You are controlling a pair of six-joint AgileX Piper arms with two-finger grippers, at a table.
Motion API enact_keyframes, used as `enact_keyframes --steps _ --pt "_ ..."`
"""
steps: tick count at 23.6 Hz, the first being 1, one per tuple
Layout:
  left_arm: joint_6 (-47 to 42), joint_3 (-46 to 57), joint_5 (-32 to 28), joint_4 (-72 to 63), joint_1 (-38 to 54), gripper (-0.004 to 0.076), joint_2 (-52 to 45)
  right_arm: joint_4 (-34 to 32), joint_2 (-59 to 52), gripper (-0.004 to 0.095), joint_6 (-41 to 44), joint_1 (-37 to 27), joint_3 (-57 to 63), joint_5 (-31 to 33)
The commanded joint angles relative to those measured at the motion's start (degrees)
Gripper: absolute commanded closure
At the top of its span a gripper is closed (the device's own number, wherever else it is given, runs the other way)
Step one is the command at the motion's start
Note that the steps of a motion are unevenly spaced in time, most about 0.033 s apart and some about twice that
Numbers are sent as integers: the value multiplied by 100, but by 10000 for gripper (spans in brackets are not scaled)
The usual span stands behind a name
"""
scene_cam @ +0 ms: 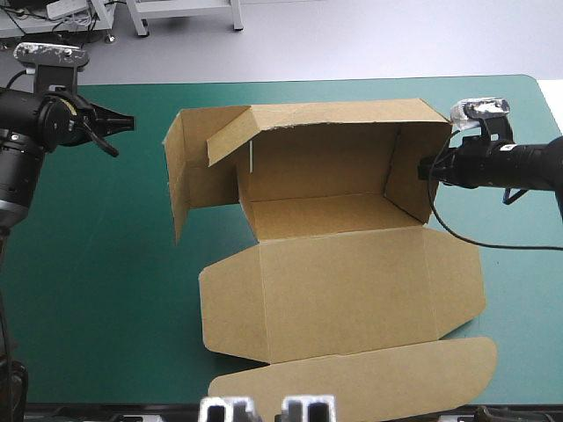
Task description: Fold the box
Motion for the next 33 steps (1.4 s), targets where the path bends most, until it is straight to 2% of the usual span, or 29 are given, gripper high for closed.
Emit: enact_keyframes --steps 1,6,7,8,10,13,15,17,19,21,24,30,33 --pt "316 68 99 -672 411 724 -234 -131 327 908 867 9 -867 852" --pt "470 633 363 -739 481 724 -244 -456 961 908 1319 196 -1535 1381" --pt "470 756 352 -803 481 724 -258 -683 1096 908 1411 336 -1648 1449" --pt "527 943 300 -937 481 724 -258 -1209 1396 908 1599 636 -1855 1577" --pt "569 1215 213 -1121 481 724 -273 -1822 1793 908 1689 1122 -2105 1486" --pt "619 1325 146 -1181 481 724 -301 -2080 2147 903 1746 1510 -2315 1044" --pt "704 1325 132 -1181 481 724 -301 -2180 2274 843 1930 1619 -2342 623" --pt "745 1325 111 -1181 481 724 -301 -2227 2356 659 2025 1606 -2342 234" --pt "745 1325 54 -1210 481 724 -301 -2355 2357 525 2025 1607 -2342 1" --pt "745 1325 51 -1221 481 724 -301 -2450 2357 476 2004 1607 -2399 -117" --pt "745 1325 2 -1211 481 724 -301 -2450 2335 478 1998 1607 -2747 94" --pt "669 1325 -107 -1211 481 724 -301 -2658 2130 488 2026 1607 -3791 955" --pt "534 1325 -215 -1239 481 724 -301 -2803 2062 491 2585 1607 -4298 1655"
